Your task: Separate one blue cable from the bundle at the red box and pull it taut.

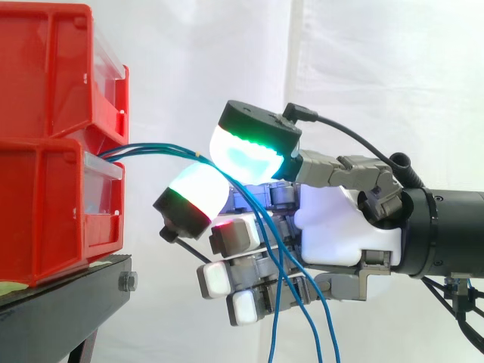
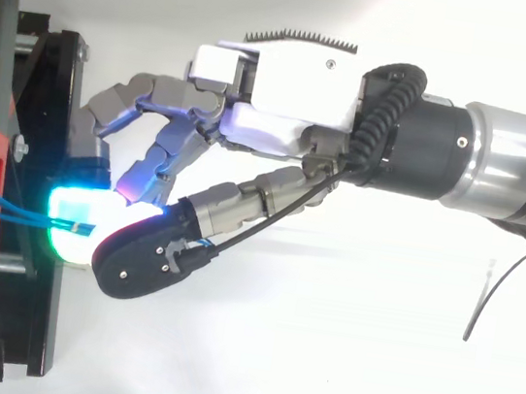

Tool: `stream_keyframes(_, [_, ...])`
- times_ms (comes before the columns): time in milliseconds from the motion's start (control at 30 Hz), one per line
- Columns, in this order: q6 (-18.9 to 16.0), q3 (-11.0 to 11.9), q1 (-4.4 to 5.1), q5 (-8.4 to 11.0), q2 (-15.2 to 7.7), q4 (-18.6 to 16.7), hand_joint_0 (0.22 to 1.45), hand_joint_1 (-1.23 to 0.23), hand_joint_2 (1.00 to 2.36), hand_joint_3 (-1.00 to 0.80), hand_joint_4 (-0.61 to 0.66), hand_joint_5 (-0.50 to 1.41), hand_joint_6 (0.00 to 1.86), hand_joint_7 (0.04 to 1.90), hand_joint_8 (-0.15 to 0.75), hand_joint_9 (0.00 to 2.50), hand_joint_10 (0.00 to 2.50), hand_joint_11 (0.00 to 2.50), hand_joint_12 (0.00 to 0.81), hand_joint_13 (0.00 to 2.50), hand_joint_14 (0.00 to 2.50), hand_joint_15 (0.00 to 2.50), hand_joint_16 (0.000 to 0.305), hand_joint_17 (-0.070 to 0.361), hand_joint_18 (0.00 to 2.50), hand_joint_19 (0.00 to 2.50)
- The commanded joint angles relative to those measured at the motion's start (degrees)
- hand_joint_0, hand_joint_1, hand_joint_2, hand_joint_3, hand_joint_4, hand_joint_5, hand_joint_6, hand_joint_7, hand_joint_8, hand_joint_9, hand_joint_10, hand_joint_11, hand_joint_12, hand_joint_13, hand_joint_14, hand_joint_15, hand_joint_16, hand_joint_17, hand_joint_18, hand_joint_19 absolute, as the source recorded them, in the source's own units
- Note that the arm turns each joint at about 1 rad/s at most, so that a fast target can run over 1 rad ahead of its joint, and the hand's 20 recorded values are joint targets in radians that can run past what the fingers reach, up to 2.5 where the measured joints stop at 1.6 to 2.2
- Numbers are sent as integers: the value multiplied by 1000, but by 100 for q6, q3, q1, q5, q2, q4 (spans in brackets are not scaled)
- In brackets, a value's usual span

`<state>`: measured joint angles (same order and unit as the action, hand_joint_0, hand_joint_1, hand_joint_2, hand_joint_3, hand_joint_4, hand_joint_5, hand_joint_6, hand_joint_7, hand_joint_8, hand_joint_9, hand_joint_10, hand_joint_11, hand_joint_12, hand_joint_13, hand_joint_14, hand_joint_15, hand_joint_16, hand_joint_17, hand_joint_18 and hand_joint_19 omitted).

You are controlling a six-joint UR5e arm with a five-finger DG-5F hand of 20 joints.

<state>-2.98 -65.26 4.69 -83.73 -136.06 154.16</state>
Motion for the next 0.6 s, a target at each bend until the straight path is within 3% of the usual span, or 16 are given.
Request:
stream_keyframes(0, [-141,58,-21,-12,0,53,620,-750,1023,-78,-84,-186,899,1068,305,1057,22,1103,394,943,22,588,48,108,839,698])
stream_keyframes(167, [-185,110,-47,-38,0,149,611,-751,1019,-200,25,-190,879,1057,303,1053,23,1103,393,937,21,589,48,107,832,706])
stream_keyframes(567, [-176,101,-56,-38,0,123,565,-713,1003,-454,71,-184,841,1012,314,1039,22,1078,406,937,21,592,49,111,839,708])
